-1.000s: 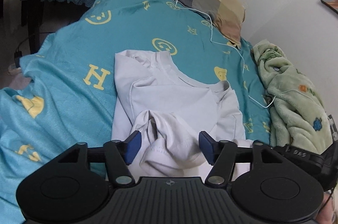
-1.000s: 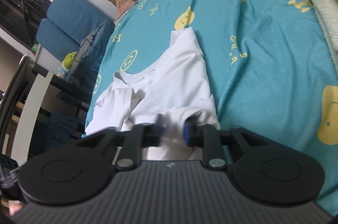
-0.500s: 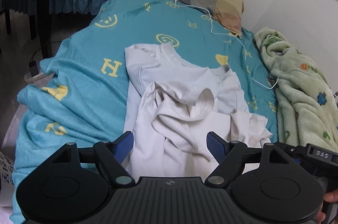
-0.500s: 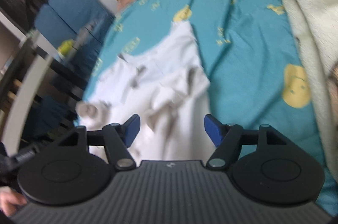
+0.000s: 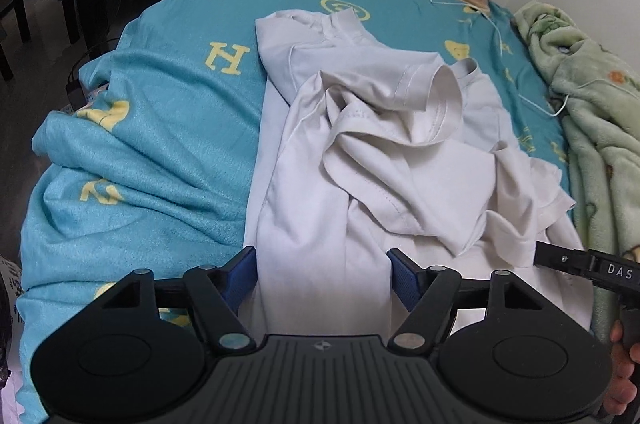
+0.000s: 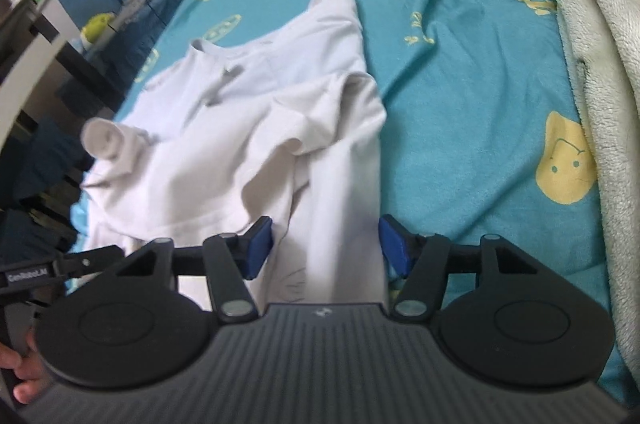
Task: Fold clothes
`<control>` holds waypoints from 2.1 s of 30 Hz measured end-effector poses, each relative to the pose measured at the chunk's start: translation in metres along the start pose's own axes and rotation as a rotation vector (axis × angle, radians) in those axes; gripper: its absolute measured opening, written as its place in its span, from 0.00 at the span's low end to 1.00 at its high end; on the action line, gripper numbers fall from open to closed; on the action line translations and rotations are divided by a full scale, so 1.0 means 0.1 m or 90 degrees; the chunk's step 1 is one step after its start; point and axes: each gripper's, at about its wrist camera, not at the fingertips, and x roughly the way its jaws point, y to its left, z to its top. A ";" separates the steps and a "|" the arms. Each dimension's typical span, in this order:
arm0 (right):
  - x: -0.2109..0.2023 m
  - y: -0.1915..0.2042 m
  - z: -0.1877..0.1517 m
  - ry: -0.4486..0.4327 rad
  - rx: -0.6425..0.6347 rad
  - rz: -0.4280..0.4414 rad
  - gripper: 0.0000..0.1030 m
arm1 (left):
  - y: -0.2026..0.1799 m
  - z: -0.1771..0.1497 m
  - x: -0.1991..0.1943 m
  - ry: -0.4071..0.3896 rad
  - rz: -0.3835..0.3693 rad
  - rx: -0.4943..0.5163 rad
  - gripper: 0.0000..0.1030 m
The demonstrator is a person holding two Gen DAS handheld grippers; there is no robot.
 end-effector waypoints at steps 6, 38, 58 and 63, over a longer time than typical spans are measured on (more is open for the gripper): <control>-0.05 -0.02 0.03 -0.008 0.027 0.013 0.60 | -0.02 -0.06 -0.11 -0.009 0.005 -0.006 0.72; -0.69 -0.12 -0.04 -0.110 0.094 0.045 0.60 | -0.30 -0.89 -0.83 0.005 -0.146 -0.148 0.87; -0.77 -0.32 -0.14 -0.080 0.217 0.149 0.60 | 0.28 -0.83 -0.51 -0.037 -0.196 -0.411 0.85; -0.86 -0.36 -0.38 -0.034 0.259 0.209 0.60 | 0.33 -0.85 -0.55 -0.065 -0.237 -0.446 0.85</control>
